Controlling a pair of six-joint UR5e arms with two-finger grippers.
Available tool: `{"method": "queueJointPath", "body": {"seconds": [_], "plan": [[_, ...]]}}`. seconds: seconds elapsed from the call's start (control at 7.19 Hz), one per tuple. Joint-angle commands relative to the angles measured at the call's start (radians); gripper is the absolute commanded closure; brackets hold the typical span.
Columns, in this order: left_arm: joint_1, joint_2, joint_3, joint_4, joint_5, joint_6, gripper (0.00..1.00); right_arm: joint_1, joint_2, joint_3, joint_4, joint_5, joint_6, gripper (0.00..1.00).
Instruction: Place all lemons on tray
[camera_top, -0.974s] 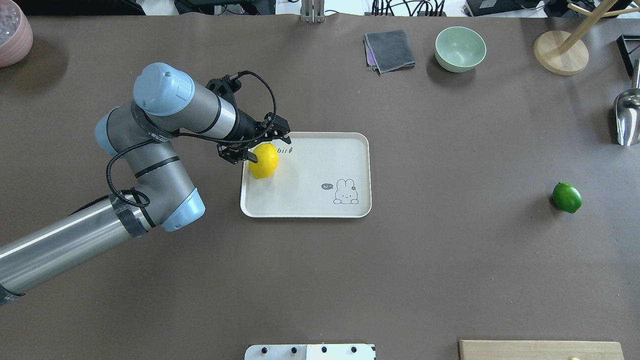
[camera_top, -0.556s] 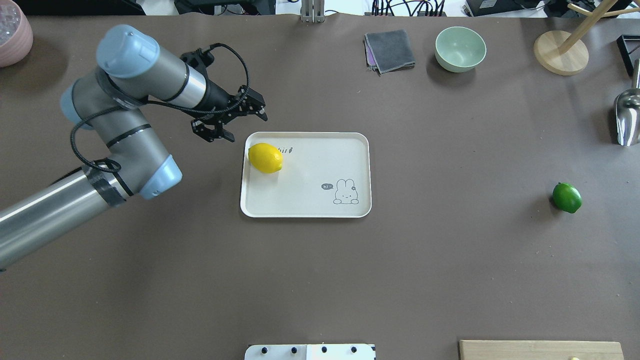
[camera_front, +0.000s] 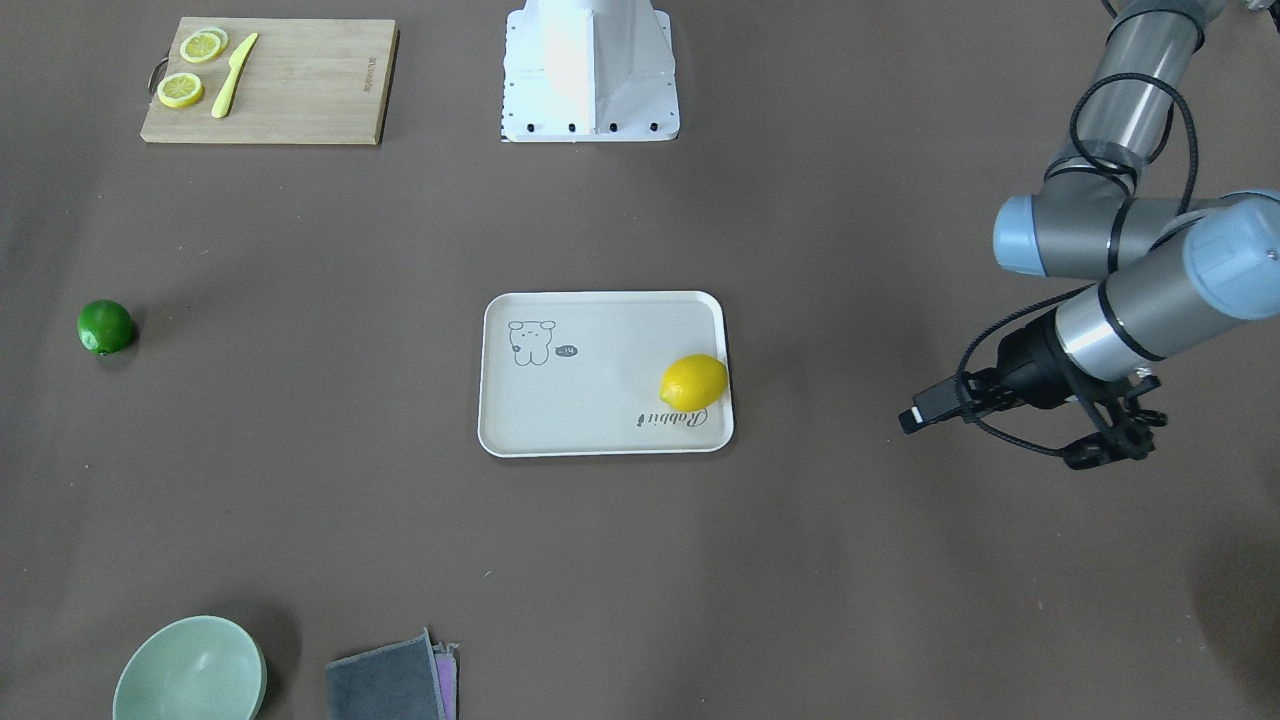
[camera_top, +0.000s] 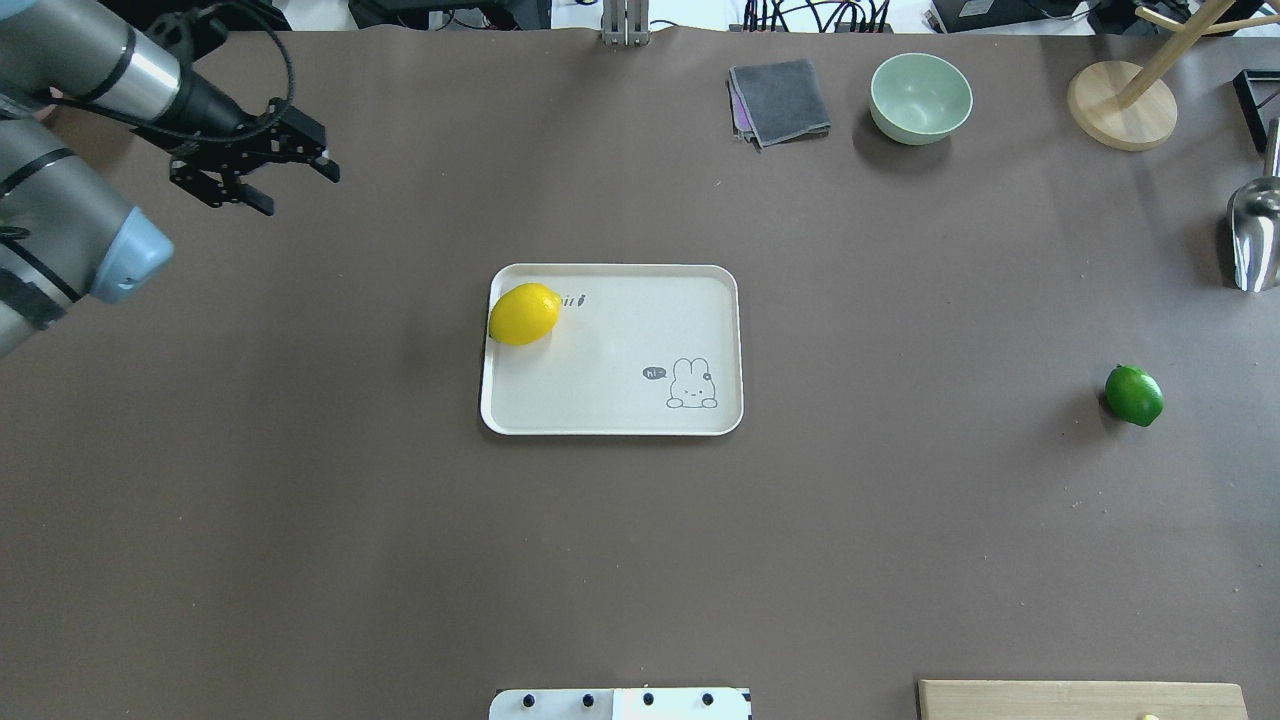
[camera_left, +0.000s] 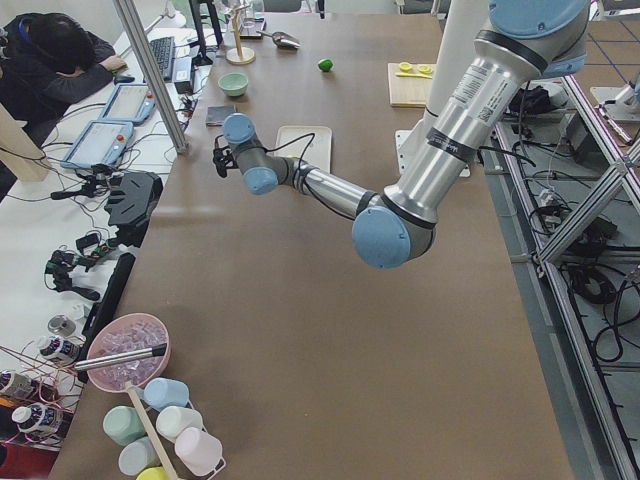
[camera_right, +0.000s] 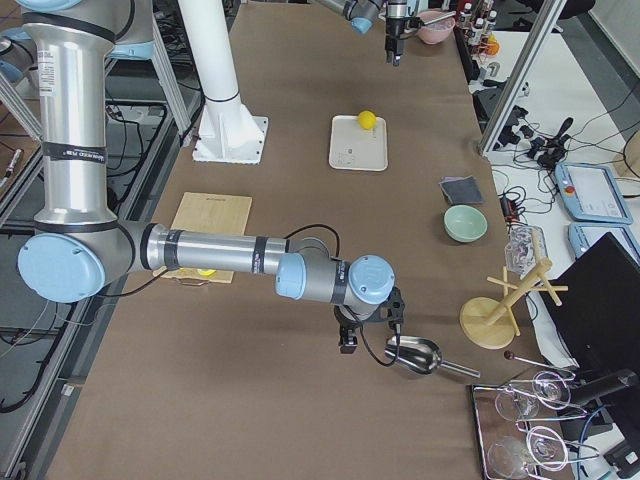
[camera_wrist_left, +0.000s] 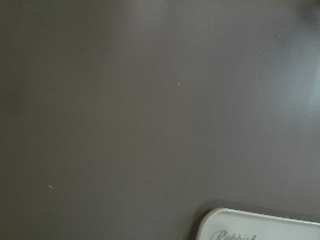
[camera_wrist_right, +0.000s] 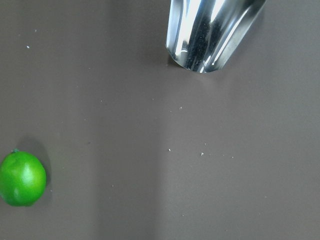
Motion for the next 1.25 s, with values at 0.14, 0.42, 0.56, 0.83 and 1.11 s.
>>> {"method": "queueJointPath", "body": {"seconds": [0.14,0.42,0.56,0.83,1.11], "plan": [[-0.08,0.172,0.034,0.007,0.002,0.483,0.03,-0.139,-0.005,0.086,0.0,-0.053,0.208,0.0],[-0.095,0.186,0.06,0.007,0.026,0.591,0.03,-0.267,0.031,0.085,0.0,-0.062,0.233,0.0],[-0.097,0.186,0.061,0.007,0.036,0.607,0.02,-0.31,0.079,0.082,0.0,-0.059,0.236,0.0],[-0.097,0.186,0.06,0.007,0.036,0.607,0.03,-0.388,0.139,0.061,0.0,-0.062,0.236,0.0],[-0.097,0.186,0.058,0.008,0.034,0.607,0.02,-0.451,0.168,0.016,0.001,-0.065,0.236,0.0]]}}
